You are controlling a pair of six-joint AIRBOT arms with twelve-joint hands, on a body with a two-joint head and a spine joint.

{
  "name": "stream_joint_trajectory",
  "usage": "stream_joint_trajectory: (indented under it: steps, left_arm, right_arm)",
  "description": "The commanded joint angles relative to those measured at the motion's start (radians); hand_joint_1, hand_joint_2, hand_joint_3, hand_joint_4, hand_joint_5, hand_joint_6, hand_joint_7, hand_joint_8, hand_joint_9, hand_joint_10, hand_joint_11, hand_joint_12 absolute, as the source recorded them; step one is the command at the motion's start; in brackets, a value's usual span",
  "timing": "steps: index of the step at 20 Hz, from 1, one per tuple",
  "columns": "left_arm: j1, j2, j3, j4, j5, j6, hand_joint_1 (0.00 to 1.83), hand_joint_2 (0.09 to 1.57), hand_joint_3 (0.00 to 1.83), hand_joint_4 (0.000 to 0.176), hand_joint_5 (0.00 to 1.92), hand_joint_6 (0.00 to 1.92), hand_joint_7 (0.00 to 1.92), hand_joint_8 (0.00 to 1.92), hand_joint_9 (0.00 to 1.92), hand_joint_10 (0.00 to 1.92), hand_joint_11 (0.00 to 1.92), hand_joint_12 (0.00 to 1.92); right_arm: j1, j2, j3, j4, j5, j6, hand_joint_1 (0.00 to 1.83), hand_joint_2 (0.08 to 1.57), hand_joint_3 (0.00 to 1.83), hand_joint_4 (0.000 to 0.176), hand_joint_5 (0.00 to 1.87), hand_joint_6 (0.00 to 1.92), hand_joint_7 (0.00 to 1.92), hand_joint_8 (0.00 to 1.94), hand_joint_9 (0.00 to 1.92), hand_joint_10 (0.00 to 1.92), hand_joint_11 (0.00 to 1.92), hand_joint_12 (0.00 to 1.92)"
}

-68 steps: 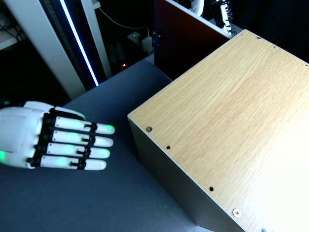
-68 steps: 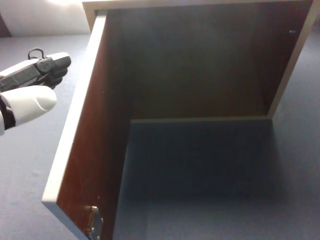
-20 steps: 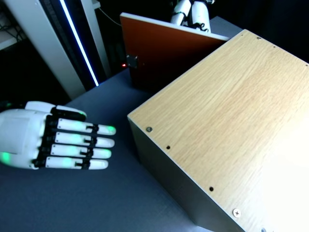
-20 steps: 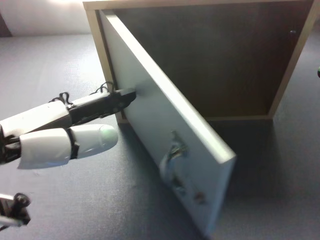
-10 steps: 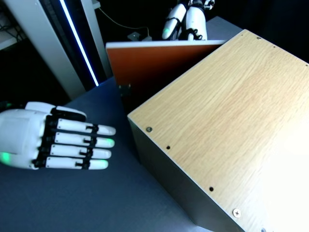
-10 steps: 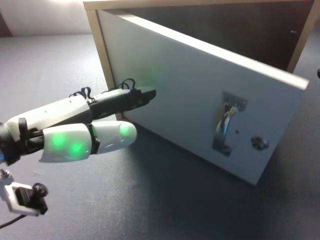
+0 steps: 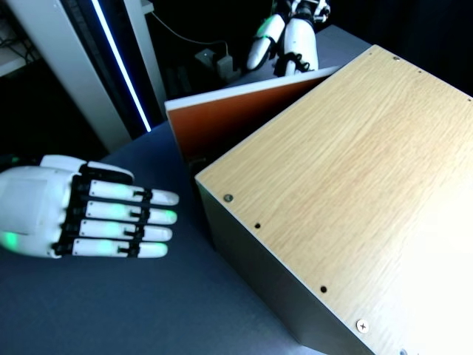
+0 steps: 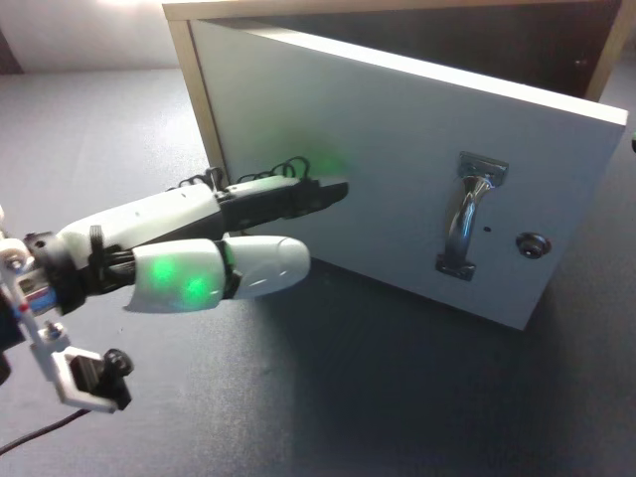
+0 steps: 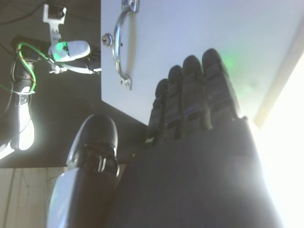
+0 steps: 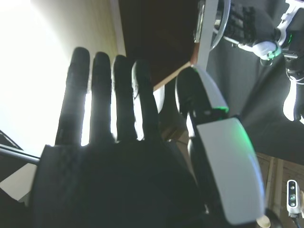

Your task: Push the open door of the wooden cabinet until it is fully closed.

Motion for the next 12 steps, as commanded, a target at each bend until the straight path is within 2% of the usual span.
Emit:
stream_joint_trajectory:
  steps: [1, 3, 8, 12]
  left_arm:
    - [-0.015, -0.005, 0.005, -0.012, -0.106, -0.005, 0.00, 1.48, 0.00, 0.000, 0.14, 0.01, 0.17, 0.01, 0.14, 0.00, 0.09, 0.00]
    - [-0.038, -0.025, 0.021, 0.001, -0.085, -0.005, 0.00, 1.49, 0.00, 0.000, 0.13, 0.01, 0.12, 0.00, 0.08, 0.00, 0.02, 0.00]
    - [-0.084, -0.061, 0.054, 0.014, -0.051, -0.005, 0.00, 1.48, 0.00, 0.000, 0.17, 0.02, 0.16, 0.01, 0.15, 0.02, 0.15, 0.06]
    - [-0.102, -0.088, 0.082, -0.011, -0.049, -0.005, 0.00, 1.47, 0.00, 0.000, 0.14, 0.00, 0.14, 0.00, 0.16, 0.00, 0.16, 0.07]
  right_arm:
    - [0.006, 0.001, 0.006, 0.031, 0.122, 0.009, 0.53, 1.40, 0.00, 0.000, 0.36, 0.00, 0.35, 0.00, 0.34, 0.00, 0.32, 0.10]
    - [0.006, 0.000, 0.007, 0.031, 0.122, 0.009, 0.55, 1.40, 0.00, 0.000, 0.36, 0.00, 0.34, 0.00, 0.33, 0.00, 0.32, 0.09]
    - [0.006, -0.004, 0.011, 0.031, 0.122, 0.009, 0.57, 1.40, 0.00, 0.000, 0.36, 0.00, 0.34, 0.00, 0.33, 0.00, 0.33, 0.09]
    - [0.006, -0.005, 0.011, 0.031, 0.122, 0.009, 0.61, 1.39, 0.00, 0.000, 0.37, 0.00, 0.35, 0.00, 0.33, 0.00, 0.33, 0.08]
